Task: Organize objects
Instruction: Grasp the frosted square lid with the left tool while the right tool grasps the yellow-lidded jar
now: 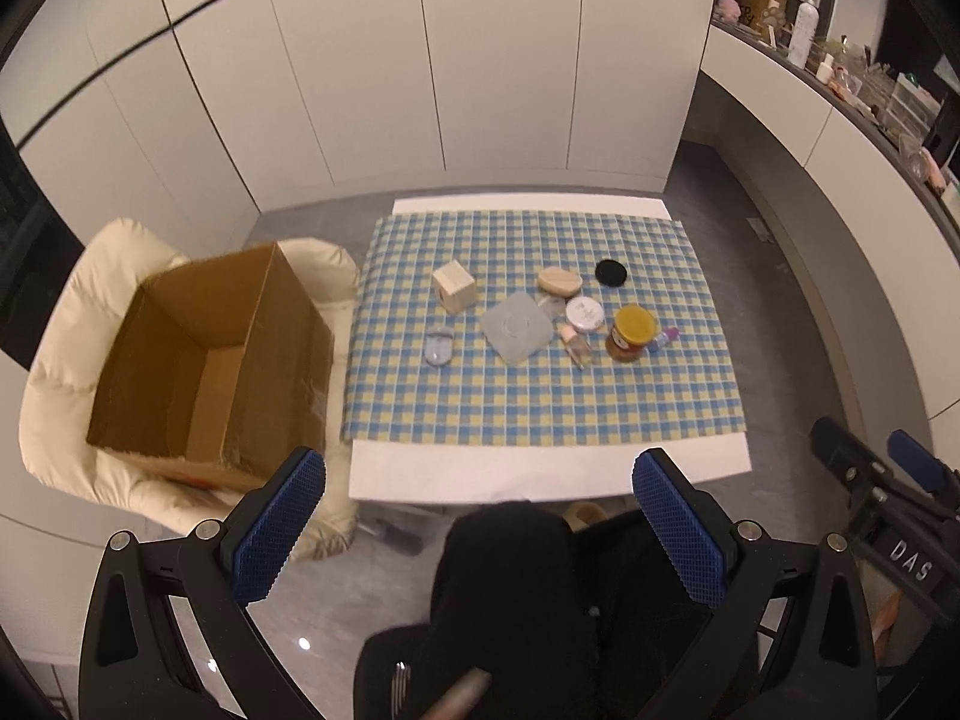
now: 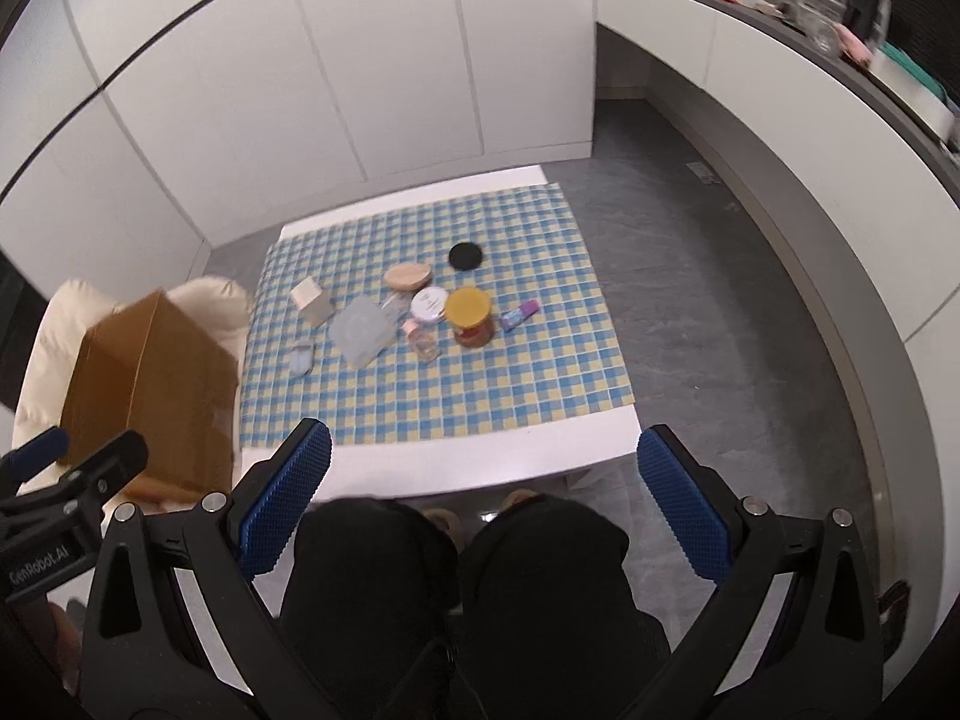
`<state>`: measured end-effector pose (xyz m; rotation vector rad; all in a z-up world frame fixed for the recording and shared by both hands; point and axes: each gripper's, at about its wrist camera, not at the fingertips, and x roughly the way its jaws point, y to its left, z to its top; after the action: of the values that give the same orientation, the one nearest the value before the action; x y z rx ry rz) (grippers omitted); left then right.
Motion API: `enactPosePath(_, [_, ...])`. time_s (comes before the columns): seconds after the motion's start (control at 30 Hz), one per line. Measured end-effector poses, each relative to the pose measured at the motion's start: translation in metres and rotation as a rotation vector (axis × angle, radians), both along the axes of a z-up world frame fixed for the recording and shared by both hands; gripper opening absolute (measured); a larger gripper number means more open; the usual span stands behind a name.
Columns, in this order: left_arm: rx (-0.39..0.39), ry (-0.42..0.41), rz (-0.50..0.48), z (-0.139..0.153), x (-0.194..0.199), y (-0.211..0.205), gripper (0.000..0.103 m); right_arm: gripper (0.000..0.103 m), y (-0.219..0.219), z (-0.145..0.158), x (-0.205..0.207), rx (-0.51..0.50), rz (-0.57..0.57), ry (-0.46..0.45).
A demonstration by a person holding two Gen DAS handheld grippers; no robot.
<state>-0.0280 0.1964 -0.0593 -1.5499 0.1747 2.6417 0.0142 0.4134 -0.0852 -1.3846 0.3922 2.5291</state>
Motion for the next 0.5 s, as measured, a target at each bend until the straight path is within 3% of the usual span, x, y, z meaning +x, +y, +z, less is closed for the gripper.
enactPosePath(0.23, [0.105,0.0,0.011,-0.028,-0.012,-0.005,0.102,0.103,0.016,-0.032,-0.008,-0.036,-0.005,0.038])
enactPosePath(0.37, [0.037,0.045,0.025,-0.049,-0.024,-0.006,0.102,0.103,0.027,-0.051,-0.011,-0.057,-0.041,0.111])
enactPosePath(0.5, [-0.002,0.029,0.008,-0.08,-0.04,-0.006,0.102,0.103,0.03,-0.077,-0.03,-0.004,-0.05,0.088])
